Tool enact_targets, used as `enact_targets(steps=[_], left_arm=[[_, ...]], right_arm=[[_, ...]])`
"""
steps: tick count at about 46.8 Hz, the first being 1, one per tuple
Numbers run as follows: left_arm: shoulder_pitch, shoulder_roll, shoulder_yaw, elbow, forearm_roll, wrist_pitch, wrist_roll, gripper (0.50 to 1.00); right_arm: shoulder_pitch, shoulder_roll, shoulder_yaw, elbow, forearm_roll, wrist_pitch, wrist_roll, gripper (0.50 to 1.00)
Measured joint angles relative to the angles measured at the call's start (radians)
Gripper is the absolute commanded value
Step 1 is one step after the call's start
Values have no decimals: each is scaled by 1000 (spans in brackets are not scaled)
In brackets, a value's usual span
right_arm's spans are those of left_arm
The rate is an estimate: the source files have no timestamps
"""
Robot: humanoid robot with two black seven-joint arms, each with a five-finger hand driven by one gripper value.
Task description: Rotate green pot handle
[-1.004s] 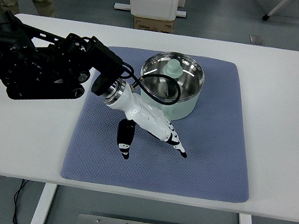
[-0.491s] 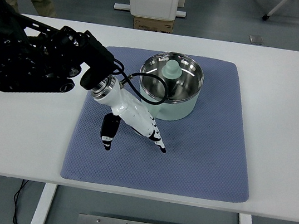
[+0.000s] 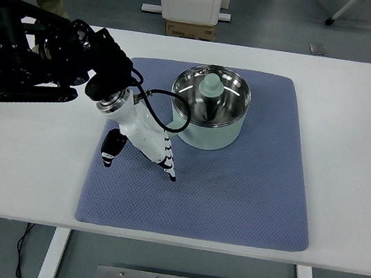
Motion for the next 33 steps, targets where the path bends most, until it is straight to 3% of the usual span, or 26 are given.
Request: enact_targets(steps=[33], left_arm=[[-9,3,69,112,30,2,1,1000]], right_arm=[[0,0,0,0,0,0,0,1000]])
